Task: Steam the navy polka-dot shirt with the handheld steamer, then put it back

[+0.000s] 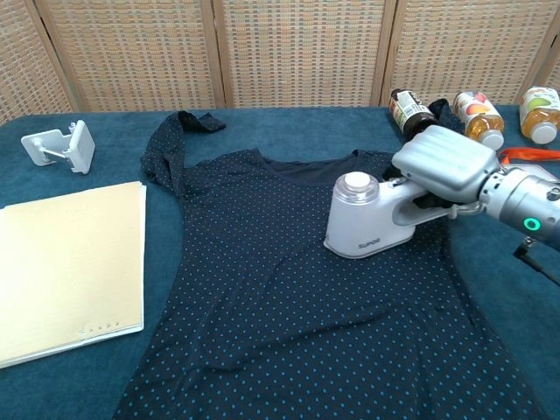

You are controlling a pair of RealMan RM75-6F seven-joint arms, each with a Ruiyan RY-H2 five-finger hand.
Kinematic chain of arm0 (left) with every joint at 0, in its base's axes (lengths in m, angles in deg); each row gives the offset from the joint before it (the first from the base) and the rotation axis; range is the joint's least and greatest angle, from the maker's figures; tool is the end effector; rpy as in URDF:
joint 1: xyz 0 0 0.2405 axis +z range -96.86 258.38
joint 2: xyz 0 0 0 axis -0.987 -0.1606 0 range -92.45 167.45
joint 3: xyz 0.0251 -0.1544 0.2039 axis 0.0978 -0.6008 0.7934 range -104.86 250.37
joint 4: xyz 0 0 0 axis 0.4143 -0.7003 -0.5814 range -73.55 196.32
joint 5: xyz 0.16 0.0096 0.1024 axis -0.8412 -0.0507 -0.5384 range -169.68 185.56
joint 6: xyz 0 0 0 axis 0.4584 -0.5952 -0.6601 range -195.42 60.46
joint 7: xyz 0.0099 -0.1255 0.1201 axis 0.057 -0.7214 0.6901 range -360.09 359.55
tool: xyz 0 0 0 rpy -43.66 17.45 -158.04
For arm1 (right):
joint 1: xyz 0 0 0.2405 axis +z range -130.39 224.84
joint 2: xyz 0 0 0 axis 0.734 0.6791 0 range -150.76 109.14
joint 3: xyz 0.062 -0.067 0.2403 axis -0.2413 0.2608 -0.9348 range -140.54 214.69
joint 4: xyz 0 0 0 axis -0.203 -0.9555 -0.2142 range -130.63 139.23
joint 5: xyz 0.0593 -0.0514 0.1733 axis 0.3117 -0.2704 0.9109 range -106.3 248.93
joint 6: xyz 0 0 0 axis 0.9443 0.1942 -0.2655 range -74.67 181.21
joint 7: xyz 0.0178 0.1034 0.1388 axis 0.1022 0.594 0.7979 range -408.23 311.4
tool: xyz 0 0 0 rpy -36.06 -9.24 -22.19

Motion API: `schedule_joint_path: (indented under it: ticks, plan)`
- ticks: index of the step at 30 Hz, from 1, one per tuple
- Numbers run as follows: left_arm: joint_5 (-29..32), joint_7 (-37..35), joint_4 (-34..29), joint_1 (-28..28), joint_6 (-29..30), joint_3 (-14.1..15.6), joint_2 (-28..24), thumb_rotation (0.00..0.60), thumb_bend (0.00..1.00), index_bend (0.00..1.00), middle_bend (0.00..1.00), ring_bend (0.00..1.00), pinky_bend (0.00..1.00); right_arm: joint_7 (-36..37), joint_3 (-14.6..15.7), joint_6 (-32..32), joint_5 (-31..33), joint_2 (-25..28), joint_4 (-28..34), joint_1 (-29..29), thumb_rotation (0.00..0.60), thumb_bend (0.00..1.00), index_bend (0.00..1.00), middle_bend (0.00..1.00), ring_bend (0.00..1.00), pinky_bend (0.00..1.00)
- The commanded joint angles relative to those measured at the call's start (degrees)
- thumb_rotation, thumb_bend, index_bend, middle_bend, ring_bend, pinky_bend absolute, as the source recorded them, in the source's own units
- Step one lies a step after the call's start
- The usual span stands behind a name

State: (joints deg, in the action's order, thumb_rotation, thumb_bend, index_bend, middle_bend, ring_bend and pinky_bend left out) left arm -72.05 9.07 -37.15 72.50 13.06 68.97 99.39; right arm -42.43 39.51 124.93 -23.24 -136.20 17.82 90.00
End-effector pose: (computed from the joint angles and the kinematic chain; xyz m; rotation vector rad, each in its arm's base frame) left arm -0.2930 0.2277 0.1757 -1.4136 -0.8911 -0.7963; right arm -0.1925 -0.3981 -0.0401 1.9580 -0.1759 0.8760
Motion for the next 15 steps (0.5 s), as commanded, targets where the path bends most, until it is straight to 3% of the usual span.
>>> schedule_joint_path:
  ticks: [1, 15]
  plan:
    - [-0.1, 0.1, -0.1, 0.0, 0.1, 0.0, 0.0, 0.600, 0.00, 0.00, 0.00, 0.00, 0.00, -0.8, 1.2, 1.1, -1.0, 1.5, -1.4, -1.4, 0.600, 1.00, 0.93, 0.73, 0.82, 1.00]
    - [-0.6, 0.7, -0.7, -0.2, 0.1, 0.2, 0.1, 0.600, 0.00, 0.00, 0.00, 0.00, 0.00, 0.6, 0.8, 1.4, -0.2, 3.6, -0.1, -3.3, 0.600, 1.00, 0.93, 0.73, 0.82, 1.00]
